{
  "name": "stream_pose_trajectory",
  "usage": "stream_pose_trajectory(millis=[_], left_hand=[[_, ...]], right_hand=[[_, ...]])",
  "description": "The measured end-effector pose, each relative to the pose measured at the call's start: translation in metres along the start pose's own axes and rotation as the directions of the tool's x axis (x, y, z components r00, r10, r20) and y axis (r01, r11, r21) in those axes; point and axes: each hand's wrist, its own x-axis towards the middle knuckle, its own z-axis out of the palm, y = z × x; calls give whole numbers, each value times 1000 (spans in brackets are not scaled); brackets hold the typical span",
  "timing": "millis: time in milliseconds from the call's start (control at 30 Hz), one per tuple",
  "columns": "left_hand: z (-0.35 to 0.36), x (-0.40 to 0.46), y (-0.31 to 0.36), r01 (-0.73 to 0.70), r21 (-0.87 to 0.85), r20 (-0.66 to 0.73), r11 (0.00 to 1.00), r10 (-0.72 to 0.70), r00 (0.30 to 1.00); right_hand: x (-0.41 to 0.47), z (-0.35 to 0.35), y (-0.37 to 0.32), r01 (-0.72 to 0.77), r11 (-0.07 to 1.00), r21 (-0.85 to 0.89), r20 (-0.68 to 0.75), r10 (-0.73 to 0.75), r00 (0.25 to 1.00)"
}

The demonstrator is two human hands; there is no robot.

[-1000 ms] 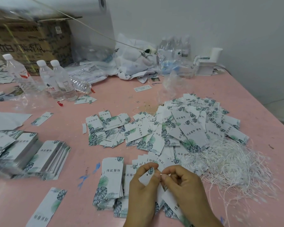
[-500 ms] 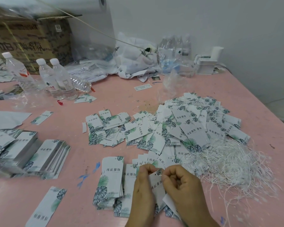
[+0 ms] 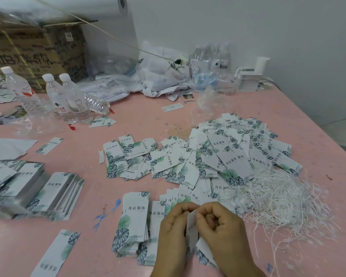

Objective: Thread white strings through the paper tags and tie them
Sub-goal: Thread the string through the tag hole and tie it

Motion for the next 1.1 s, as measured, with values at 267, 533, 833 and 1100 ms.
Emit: stream_pose_trajectory(millis=[267, 533, 833, 1100], left_hand=[[-2, 1, -1, -70, 21, -56, 997, 71, 996], [-1, -3, -4, -294, 326, -157, 899, 358, 921], [-9, 9, 0, -21, -319, -192, 948, -42, 980], [-6, 10, 13, 62, -587, -123, 807, -165, 979]], right_hand=[[4, -6, 0, -130, 979, 160, 46, 124, 991], [14, -17, -8, -272, 920, 283, 238, 207, 949], [38, -66, -3, -394, 879, 267, 421, 261, 869], [41, -74, 3, -392, 918, 66, 518, 304, 800]])
